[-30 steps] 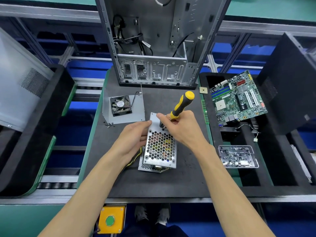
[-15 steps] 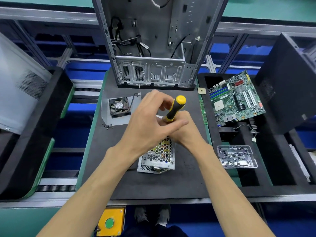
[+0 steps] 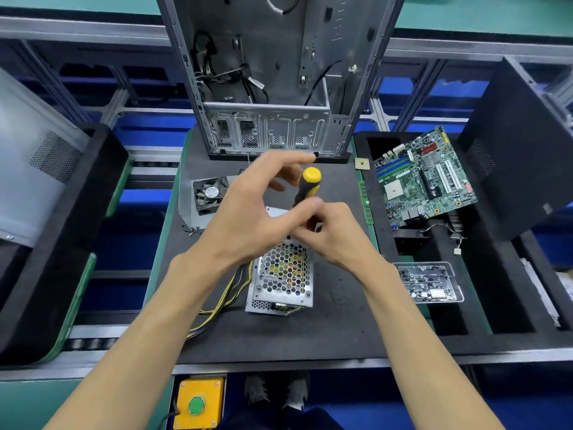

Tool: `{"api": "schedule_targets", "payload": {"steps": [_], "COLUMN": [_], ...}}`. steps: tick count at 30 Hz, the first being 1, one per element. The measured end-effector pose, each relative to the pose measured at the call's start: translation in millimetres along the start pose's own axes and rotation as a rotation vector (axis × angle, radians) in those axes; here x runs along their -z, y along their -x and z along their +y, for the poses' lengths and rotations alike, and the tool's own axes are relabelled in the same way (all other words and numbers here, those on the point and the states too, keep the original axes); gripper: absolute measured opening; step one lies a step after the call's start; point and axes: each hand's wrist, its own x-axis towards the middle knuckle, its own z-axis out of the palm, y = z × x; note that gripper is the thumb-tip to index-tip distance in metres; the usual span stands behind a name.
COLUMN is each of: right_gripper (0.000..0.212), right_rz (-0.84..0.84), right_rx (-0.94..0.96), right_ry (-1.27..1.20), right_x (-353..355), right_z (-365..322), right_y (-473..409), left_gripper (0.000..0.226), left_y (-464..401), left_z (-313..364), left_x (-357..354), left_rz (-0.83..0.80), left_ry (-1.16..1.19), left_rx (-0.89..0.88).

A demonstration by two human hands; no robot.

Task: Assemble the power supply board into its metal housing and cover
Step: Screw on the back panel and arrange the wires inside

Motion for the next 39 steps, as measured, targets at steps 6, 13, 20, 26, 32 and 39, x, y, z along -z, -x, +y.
{"api": "schedule_targets", "payload": {"steps": [6,13,20,26,32,39], "right_gripper": [0.014,0.034,0.021,0.027,0.025,0.020], "right_rz": [-0.026,0.008,0.005,0.054,0.060,0.111], "right_rx": [0.002,-0.012,-0.014,0.138,0.113,0.201], "right_ry": [-0.012,-0.024,-0.053,-0.086,-0.023,-0.091], "right_x": [0.8,-1.3,-2.6,4.4,7.3,13.0], "right_z": [-1.9,-2.0,1.3,-10.6,-5.9,-14.2], "right_y": [-0.4,-0.1,0.8,4.7,-2.5,4.8], "left_gripper": [0.040,0.030,0.044,0.029,0.035,0.034], "left_y": [-3.5,-3.8,-6.3,-9.0,-10.0,-10.6], "left_z": [4.0,11.1,14.3,17.8,21.0,25.7], "left_x": [0.1,-4.6,2.1,3.0,1.3,1.9], "left_rz": [-0.007,-0.010,-0.060,-0.147,0.033,-0.154], "left_ry": [-0.001,-0.070,0.130,-0.010,0.021,0.039], "left_rx": [-0.012,-0.082,0.051,0.019,-0.022,0.028]}}
